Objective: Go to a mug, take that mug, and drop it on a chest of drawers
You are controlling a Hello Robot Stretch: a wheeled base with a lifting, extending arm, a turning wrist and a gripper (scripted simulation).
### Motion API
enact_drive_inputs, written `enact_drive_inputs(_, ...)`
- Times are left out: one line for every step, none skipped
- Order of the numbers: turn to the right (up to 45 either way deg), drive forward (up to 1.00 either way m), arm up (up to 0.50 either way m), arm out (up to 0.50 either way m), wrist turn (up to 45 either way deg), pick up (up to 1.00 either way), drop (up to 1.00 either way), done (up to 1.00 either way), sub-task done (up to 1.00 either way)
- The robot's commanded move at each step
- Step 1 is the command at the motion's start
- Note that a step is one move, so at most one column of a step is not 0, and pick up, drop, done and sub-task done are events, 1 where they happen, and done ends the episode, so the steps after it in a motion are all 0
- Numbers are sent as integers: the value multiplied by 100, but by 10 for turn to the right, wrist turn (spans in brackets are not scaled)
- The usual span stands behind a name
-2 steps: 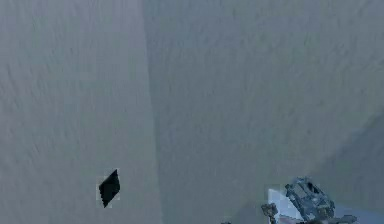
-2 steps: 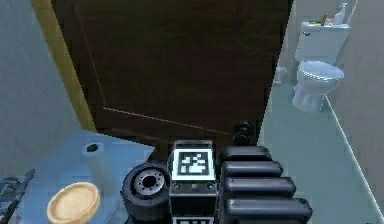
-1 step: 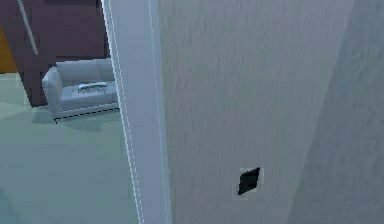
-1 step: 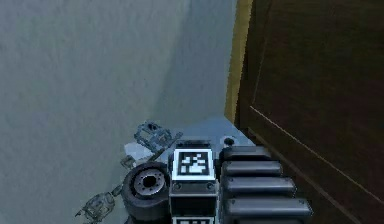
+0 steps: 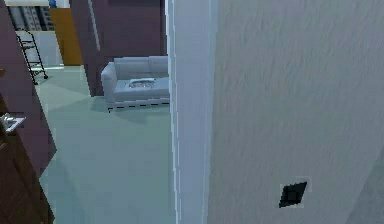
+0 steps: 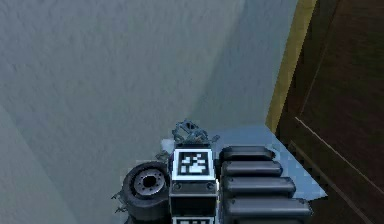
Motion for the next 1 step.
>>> enact_drive_inputs(0, 0, 0, 34, 0, 0, 0, 0, 0)
